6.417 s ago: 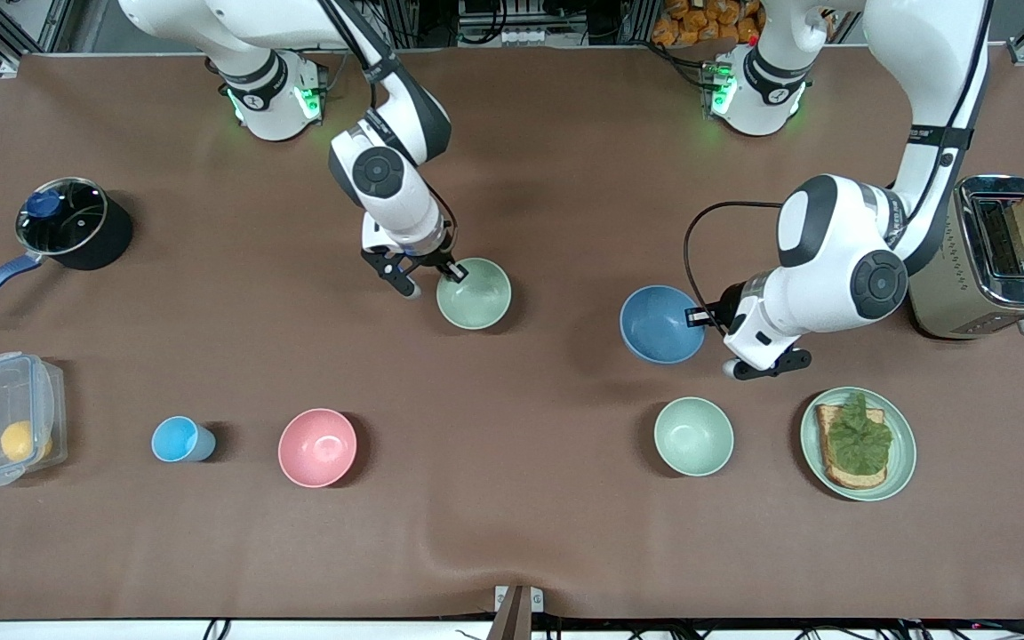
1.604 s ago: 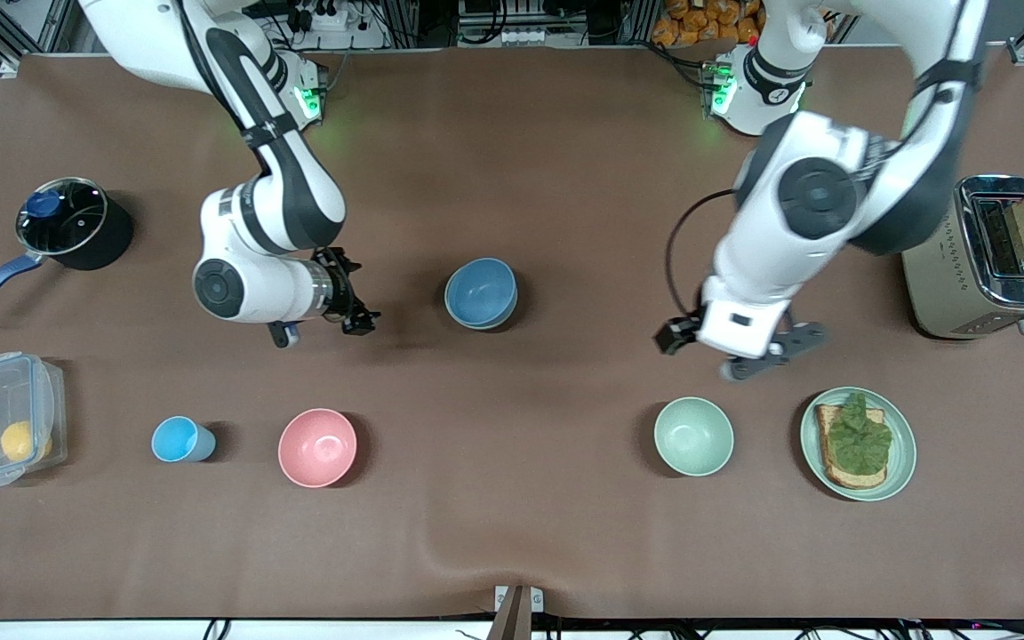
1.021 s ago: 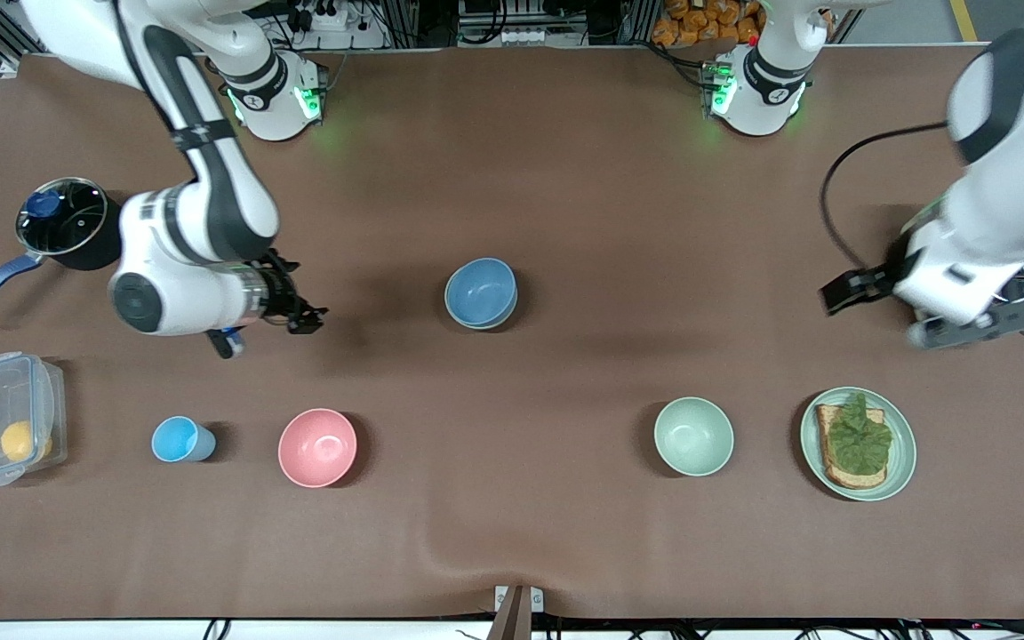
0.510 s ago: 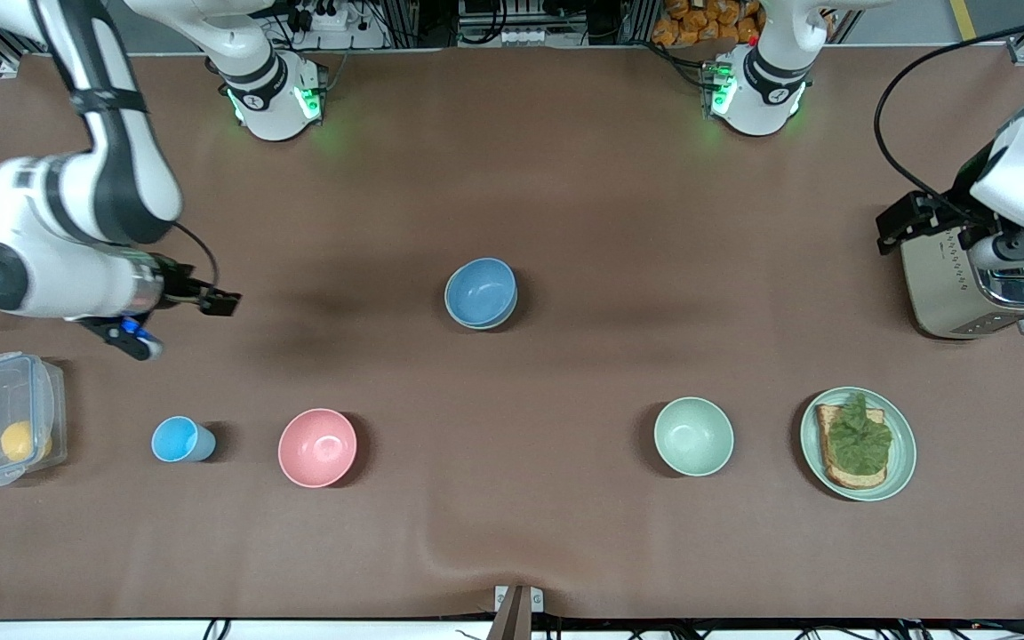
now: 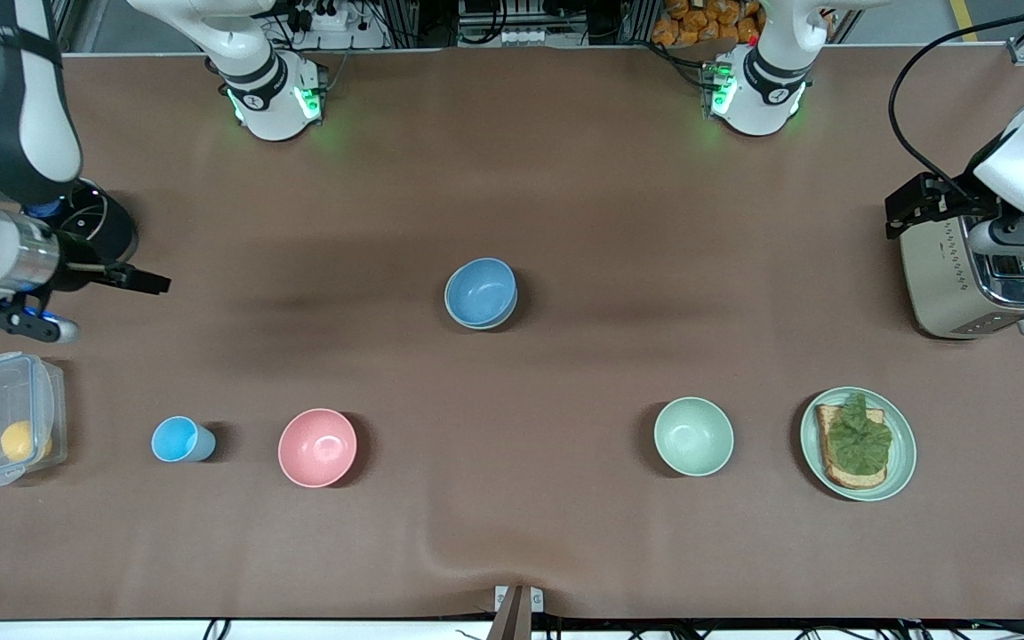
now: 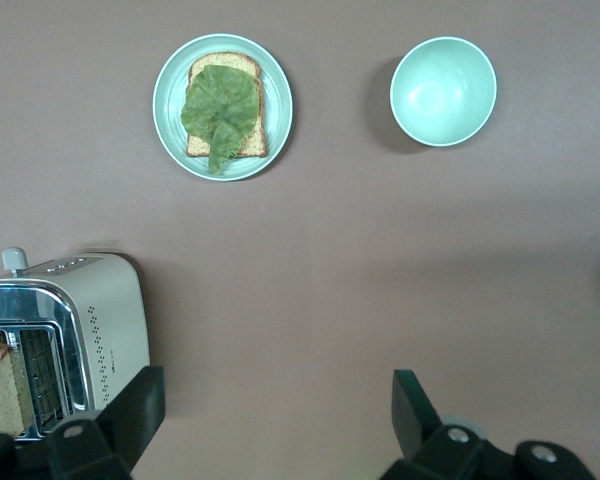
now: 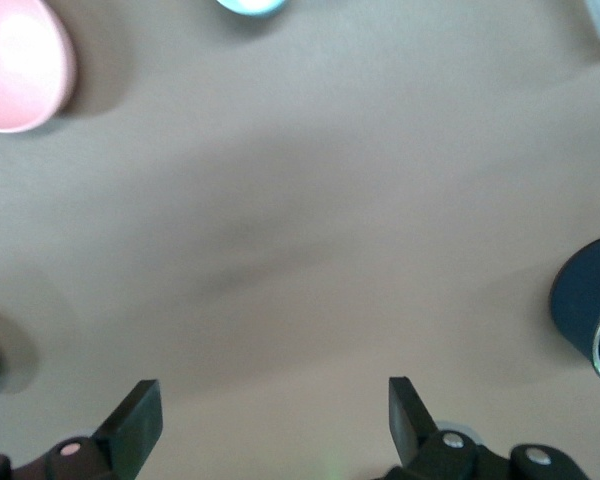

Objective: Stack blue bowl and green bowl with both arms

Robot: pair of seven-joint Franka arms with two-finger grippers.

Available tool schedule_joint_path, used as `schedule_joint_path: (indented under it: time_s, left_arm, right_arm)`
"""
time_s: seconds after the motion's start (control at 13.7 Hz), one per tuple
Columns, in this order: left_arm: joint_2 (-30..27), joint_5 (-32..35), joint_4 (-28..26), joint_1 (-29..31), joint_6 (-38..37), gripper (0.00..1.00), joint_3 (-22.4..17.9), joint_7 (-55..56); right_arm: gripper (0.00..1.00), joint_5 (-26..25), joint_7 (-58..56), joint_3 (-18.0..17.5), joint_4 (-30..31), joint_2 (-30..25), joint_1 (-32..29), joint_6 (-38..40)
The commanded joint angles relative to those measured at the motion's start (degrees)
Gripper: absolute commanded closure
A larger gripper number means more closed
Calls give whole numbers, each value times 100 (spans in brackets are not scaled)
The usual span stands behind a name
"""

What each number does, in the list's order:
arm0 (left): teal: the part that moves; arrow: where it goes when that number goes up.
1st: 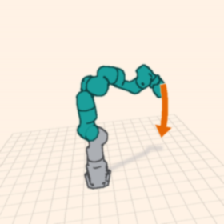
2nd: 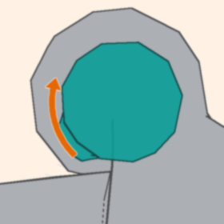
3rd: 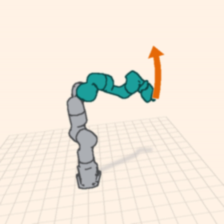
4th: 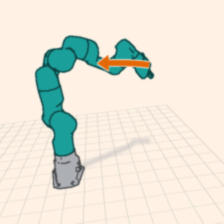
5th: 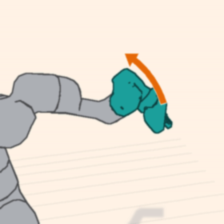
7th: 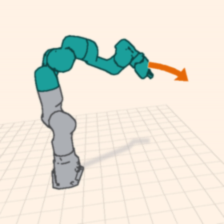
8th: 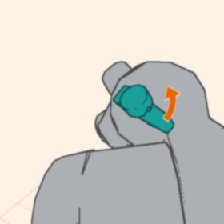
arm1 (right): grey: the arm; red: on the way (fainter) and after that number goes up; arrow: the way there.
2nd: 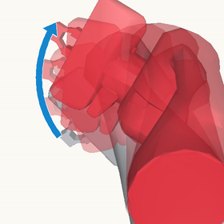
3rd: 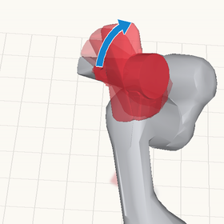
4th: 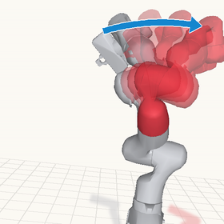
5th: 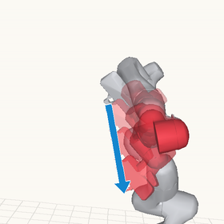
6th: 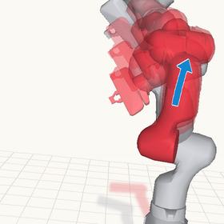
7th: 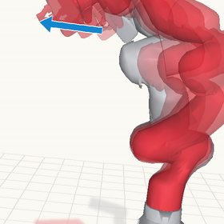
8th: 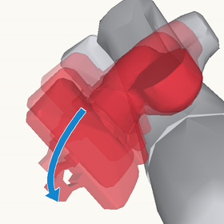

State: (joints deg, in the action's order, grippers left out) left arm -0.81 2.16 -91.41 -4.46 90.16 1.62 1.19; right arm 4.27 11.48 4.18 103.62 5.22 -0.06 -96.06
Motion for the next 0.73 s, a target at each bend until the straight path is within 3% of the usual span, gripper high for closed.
schedule_joint_path:
  time_s: [0.0, 0.22, 0.36, 0.66]
  left_arm:
    - [-86, -93, 184, 68, -182, 0, -56, -198]
    - [-86, -407, 272, 296, -420, 0, -47, -234]
    - [-95, -409, 386, 340, -586, 0, -56, -277]
    - [-25, -374, 431, 349, -596, 0, -30, -145]
  right_arm:
    - [0, -137, -76, -224, -323, -338, -99, 235]
    - [0, -146, -111, -268, -877, -364, -152, 377]
    - [0, -198, -365, -295, -1570, -355, -187, 901]
    - [0, -181, -630, -339, -1933, -329, -222, 1028]
